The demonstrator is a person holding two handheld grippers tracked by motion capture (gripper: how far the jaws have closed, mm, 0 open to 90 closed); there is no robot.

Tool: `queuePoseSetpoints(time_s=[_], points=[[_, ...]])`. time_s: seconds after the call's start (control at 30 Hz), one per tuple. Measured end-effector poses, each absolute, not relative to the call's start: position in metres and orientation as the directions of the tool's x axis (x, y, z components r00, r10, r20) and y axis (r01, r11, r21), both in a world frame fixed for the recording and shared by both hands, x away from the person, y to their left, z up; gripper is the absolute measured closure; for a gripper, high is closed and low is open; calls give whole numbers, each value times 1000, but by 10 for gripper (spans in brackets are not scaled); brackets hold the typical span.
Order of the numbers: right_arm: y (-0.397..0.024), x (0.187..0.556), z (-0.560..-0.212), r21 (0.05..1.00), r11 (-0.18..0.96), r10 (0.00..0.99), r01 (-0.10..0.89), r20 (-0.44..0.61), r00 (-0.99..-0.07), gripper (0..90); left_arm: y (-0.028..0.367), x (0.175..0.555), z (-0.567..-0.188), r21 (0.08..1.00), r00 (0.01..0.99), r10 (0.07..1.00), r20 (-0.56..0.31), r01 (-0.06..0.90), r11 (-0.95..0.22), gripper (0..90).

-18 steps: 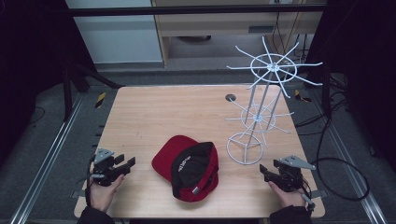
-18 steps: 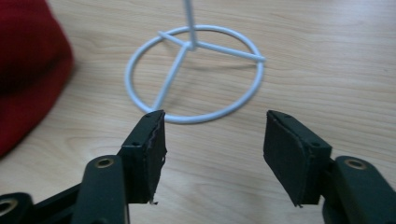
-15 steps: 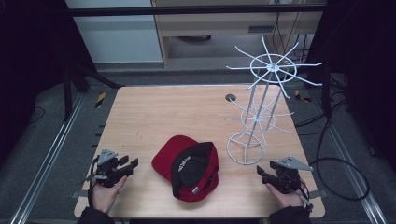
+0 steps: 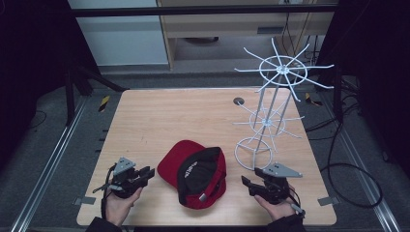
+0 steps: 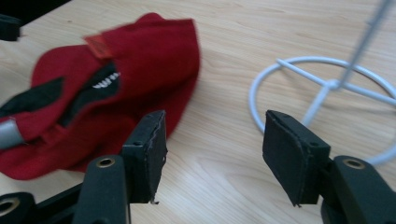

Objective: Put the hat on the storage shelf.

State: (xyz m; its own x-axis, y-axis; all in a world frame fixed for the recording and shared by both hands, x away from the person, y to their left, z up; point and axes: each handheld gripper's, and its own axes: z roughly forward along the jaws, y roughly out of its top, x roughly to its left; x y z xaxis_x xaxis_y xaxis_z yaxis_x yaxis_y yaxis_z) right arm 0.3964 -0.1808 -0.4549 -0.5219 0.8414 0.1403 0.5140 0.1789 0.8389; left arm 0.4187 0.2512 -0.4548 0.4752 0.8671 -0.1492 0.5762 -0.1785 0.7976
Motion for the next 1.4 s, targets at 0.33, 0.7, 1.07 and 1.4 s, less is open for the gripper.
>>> queuePoseSetpoints(time_s=[0.33,0.7,1.07,1.4], points=[[-147,407,-436,852,190,805,488,149,-574,349,221,411,-457,778,525,842,-124,578,-246,702],[-107,427,-423,846,222,786,485,139,-602,279,201,400,-464,735,543,832,-117,610,-295,559],[-102,443,-448,780,259,806,569,150,-572,457,189,400,-470,730,552,826,-118,612,-305,454],[-102,439,-442,805,311,777,505,90,-623,766,189,406,-473,727,555,825,-104,609,-318,489]])
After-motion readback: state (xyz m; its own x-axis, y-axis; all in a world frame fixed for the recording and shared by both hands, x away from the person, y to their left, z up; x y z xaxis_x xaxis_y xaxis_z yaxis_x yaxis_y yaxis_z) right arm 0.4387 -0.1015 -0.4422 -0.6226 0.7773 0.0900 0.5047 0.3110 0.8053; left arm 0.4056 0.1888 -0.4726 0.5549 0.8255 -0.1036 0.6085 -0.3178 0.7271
